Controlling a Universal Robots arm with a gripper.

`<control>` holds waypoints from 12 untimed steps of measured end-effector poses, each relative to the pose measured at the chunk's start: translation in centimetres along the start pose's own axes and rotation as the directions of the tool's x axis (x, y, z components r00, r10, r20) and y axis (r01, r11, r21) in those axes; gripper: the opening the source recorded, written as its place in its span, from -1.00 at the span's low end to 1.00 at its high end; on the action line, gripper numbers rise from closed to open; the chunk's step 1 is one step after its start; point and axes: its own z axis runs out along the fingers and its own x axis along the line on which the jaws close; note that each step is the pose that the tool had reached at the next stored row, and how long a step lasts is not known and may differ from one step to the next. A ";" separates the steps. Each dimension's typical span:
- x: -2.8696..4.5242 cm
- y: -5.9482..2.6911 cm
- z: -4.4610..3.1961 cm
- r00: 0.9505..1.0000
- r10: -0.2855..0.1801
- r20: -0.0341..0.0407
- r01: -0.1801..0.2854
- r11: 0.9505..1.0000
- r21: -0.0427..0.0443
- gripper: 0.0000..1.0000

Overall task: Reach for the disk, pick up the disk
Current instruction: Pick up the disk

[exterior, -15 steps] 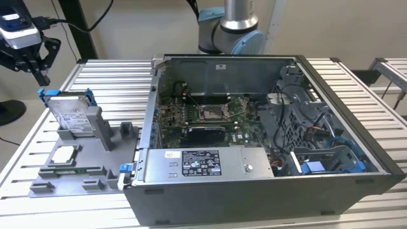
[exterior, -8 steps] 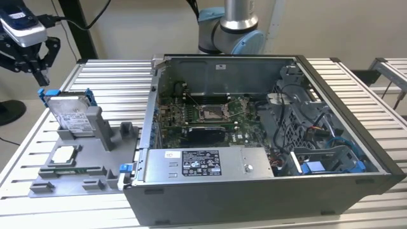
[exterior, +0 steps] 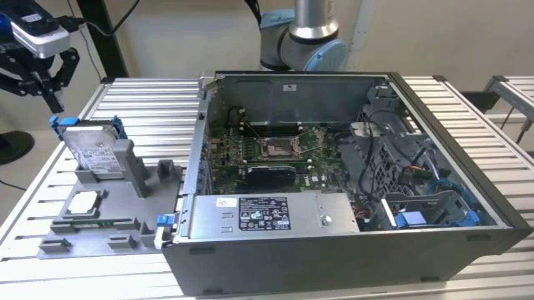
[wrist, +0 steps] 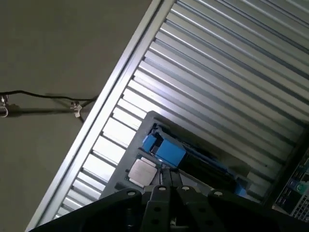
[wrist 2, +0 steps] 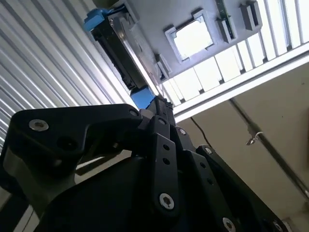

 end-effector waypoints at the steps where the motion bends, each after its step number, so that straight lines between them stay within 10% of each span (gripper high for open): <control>1: 0.00 0.00 0.00 1.000 -0.018 -0.001 0.018 1.000 0.000 -1.00; 7: 0.00 0.00 0.00 0.992 -0.127 -0.005 0.127 0.992 0.000 -1.00; 12: 0.00 0.00 0.00 0.976 -0.217 -0.008 0.217 0.976 -0.001 -1.00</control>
